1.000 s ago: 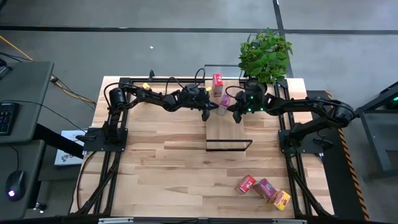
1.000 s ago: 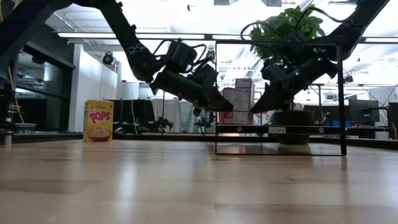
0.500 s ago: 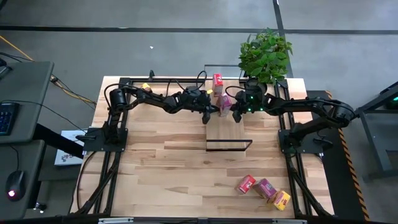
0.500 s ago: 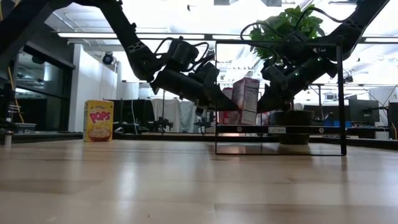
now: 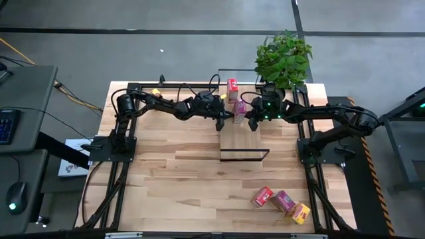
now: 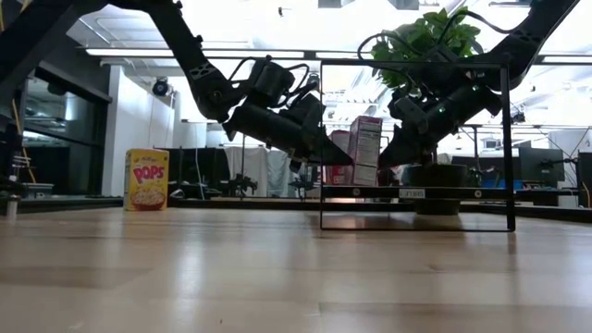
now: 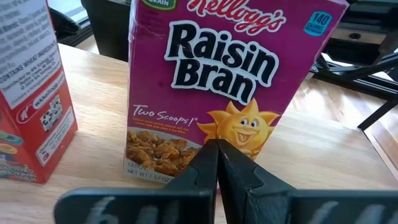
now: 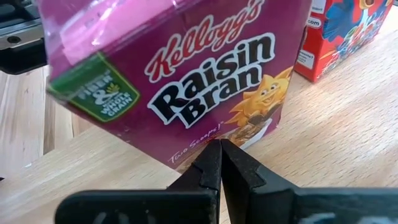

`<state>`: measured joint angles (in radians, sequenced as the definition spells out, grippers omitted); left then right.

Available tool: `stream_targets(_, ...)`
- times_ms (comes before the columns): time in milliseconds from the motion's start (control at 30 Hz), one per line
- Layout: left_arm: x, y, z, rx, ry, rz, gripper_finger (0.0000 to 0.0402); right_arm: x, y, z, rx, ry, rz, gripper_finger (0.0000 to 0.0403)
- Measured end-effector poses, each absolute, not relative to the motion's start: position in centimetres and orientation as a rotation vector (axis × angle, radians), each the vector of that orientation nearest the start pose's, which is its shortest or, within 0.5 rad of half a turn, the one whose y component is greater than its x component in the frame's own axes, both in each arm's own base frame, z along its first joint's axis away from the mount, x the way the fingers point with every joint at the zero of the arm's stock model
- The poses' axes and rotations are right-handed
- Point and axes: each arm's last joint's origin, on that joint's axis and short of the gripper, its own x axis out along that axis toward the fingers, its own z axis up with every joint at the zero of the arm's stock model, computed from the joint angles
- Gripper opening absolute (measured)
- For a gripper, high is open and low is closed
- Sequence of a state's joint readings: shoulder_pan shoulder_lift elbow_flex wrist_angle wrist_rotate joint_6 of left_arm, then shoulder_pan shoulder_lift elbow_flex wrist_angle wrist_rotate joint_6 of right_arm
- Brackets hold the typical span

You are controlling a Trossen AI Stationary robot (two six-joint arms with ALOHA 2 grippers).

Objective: Stack cereal on shelf
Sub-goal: Adjust the purple cereal box on the shelf

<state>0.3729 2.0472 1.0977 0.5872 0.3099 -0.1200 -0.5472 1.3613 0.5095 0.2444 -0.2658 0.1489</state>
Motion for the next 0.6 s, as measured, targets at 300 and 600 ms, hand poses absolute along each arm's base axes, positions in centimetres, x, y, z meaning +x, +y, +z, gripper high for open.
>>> stream_targets(300, 39.33, 15.03, 14.07, -0.253, 0.344, 0.089, 0.0, 21.79, -12.36, 16.27, 0.384, 0.535, -0.31, 0.0)
stream_targets(600, 39.31, 15.04, 14.18, -0.248, 0.344, 0.09, 0.0, 21.79, -12.36, 16.28, 0.369, 0.537, -0.305, 0.0)
